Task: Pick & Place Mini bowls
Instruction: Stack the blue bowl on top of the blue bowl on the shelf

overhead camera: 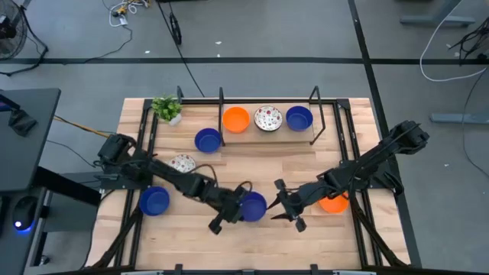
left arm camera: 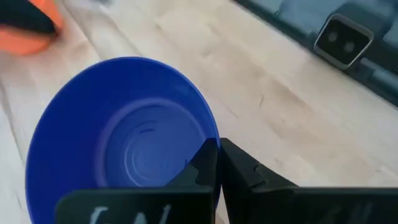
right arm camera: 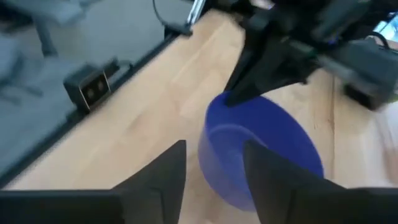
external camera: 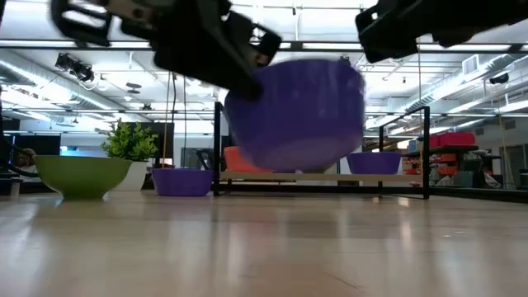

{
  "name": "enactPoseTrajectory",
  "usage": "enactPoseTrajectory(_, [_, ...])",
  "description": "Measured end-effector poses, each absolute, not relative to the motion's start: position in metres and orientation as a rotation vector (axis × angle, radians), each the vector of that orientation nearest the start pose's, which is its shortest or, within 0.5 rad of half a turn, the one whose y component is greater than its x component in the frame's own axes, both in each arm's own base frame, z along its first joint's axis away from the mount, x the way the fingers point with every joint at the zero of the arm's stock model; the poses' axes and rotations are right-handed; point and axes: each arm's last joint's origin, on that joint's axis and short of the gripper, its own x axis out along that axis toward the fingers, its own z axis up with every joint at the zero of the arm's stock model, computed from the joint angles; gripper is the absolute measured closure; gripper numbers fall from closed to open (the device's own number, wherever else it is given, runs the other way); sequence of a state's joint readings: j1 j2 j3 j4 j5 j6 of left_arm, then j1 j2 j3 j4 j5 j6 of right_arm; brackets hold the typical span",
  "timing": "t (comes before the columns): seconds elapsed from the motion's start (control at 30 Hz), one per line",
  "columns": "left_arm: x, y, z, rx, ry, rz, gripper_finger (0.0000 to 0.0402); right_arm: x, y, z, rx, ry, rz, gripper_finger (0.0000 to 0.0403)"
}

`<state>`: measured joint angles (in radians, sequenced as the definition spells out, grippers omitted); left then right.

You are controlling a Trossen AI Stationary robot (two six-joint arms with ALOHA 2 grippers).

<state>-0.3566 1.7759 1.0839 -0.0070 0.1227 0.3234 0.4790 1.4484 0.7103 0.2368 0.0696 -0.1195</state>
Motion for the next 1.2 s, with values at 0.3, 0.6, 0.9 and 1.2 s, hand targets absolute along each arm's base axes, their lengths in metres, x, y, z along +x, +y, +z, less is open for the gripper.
enactPoseTrajectory(0.3, [0.357,-0.121,0.197,0.409,0.611,-0.589,0.039,0.289,0.147,0.183,-0.288,0.52,0.434,0.0236])
enactPoseTrajectory(0.6, [0.357,-0.122,0.196,0.428,0.62,-0.586,0.039,0.293,0.149,0.182,-0.244,0.538,0.417,0.0312])
enactPoseTrajectory(0.9, [0.36,-0.121,0.198,0.472,0.581,-0.535,0.0375,0.291,0.149,0.179,-0.246,0.568,0.422,0.0395])
enactPoseTrajectory(1.2, [0.361,-0.12,0.212,0.404,0.517,-0.462,0.0268,0.287,0.144,0.172,-0.293,0.657,0.281,0.0398])
